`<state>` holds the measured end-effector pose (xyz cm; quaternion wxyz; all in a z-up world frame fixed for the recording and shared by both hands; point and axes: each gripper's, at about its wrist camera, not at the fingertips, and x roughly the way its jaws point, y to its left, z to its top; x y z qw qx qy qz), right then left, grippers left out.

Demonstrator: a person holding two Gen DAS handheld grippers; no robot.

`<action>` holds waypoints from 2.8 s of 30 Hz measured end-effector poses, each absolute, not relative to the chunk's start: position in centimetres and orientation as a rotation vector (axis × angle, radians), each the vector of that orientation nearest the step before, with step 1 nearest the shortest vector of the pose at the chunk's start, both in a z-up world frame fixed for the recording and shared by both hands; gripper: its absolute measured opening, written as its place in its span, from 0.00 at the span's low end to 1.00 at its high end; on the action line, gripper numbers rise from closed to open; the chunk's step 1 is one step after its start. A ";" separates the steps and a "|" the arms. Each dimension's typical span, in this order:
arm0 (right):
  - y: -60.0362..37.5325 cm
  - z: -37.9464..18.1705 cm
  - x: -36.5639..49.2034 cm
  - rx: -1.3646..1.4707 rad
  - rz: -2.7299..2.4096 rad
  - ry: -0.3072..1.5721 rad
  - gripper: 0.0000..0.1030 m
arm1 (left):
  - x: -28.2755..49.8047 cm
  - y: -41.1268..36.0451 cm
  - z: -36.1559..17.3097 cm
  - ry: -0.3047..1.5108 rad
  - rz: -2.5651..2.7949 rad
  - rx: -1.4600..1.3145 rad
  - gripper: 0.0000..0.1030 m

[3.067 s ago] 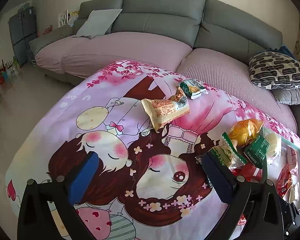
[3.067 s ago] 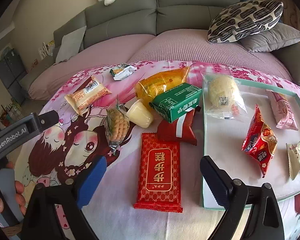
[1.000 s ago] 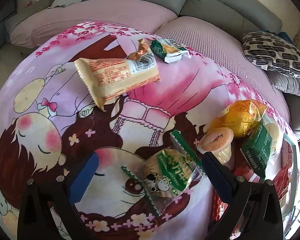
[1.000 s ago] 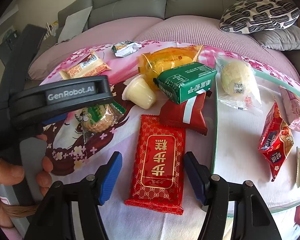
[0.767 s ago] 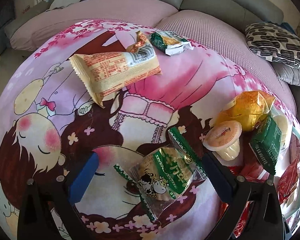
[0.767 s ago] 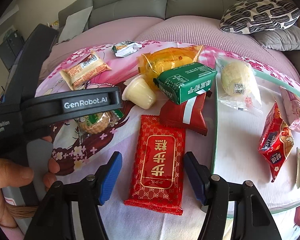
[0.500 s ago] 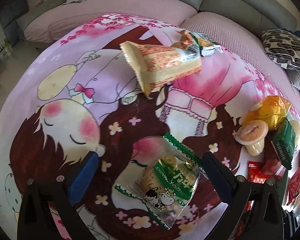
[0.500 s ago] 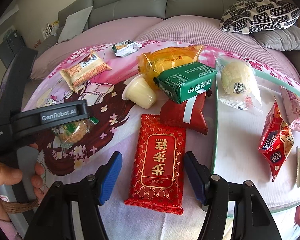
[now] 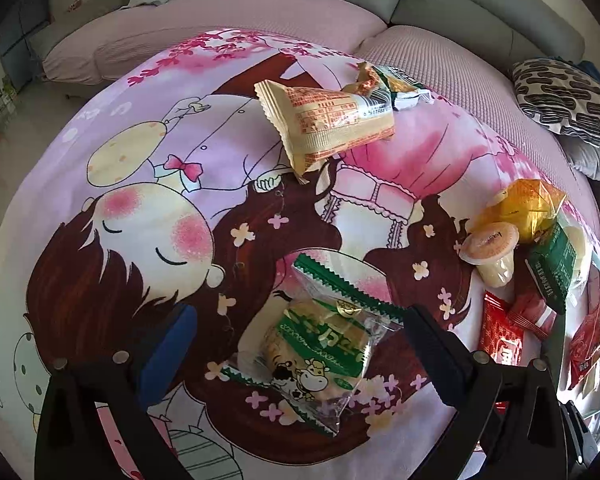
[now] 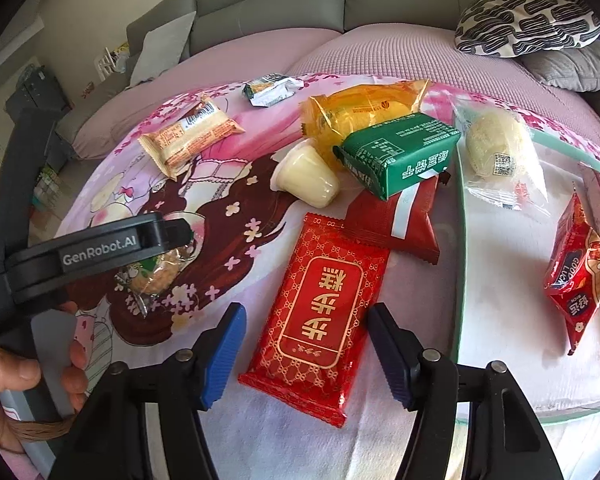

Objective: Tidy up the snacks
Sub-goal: 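Grasp the green-edged cow-print cake packet with the left tool while the right grasps the red gold-print packet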

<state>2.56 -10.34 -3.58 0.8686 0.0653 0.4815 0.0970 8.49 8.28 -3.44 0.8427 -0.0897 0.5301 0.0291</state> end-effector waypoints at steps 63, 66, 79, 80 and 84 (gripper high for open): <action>-8.9 -4.2 3.5 0.001 0.081 0.985 0.52 | 8.8 5.9 -5.8 1.070 0.143 -0.103 1.00; -9.3 -4.0 3.4 0.025 0.099 0.980 0.50 | 8.3 5.6 -5.5 1.069 0.128 -0.097 0.94; -9.9 -3.3 3.0 0.103 0.158 0.966 0.47 | 7.7 6.3 -4.0 1.063 0.087 -0.112 0.51; -9.9 -3.2 2.9 0.109 0.168 0.966 0.47 | 7.8 6.5 -4.0 1.065 0.087 -0.117 0.50; -9.6 -2.9 2.8 0.127 0.198 0.965 0.46 | 7.7 6.9 -3.5 1.059 0.091 -0.132 0.50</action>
